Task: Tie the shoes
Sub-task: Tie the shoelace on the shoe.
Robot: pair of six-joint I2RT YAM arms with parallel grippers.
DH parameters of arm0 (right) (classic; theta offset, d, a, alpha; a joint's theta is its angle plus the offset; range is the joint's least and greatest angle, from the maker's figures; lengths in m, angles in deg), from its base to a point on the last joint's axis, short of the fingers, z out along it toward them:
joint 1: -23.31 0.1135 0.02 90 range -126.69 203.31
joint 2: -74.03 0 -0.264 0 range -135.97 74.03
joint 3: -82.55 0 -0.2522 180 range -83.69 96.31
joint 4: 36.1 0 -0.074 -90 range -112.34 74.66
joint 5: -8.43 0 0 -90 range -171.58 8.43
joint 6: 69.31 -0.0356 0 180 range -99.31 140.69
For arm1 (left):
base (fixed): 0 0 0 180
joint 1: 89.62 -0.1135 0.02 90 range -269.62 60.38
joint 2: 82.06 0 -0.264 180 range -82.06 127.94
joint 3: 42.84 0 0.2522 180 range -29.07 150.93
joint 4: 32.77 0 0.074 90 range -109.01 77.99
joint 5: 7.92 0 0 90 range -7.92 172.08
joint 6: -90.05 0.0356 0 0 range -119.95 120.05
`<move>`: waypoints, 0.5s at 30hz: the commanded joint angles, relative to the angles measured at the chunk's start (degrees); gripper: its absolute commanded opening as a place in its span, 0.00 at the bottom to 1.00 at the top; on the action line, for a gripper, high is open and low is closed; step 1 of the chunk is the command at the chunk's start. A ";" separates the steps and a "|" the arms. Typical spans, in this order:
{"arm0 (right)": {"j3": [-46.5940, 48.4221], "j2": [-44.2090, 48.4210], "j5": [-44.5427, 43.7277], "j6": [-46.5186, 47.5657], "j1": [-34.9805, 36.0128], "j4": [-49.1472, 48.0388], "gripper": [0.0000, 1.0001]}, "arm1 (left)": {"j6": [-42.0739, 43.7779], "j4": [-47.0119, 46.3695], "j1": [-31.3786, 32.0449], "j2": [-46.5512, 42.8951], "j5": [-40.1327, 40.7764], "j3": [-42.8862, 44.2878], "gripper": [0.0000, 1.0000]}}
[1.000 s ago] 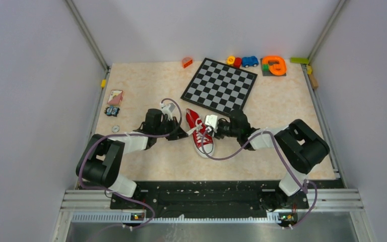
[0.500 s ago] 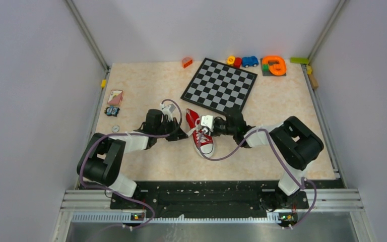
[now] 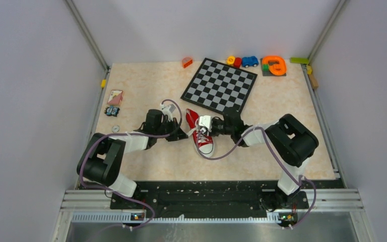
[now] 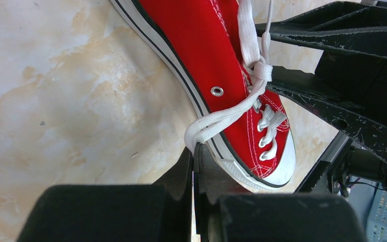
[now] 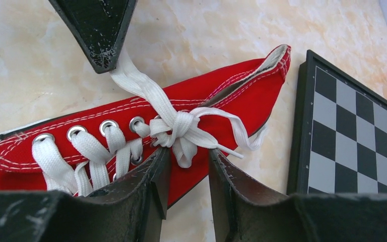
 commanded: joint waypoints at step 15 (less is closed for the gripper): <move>-0.10 7.16 -5.08 0.86 1.33 9.62 0.00 | 0.70 0.26 -0.19 -0.57 -0.05 1.74 0.00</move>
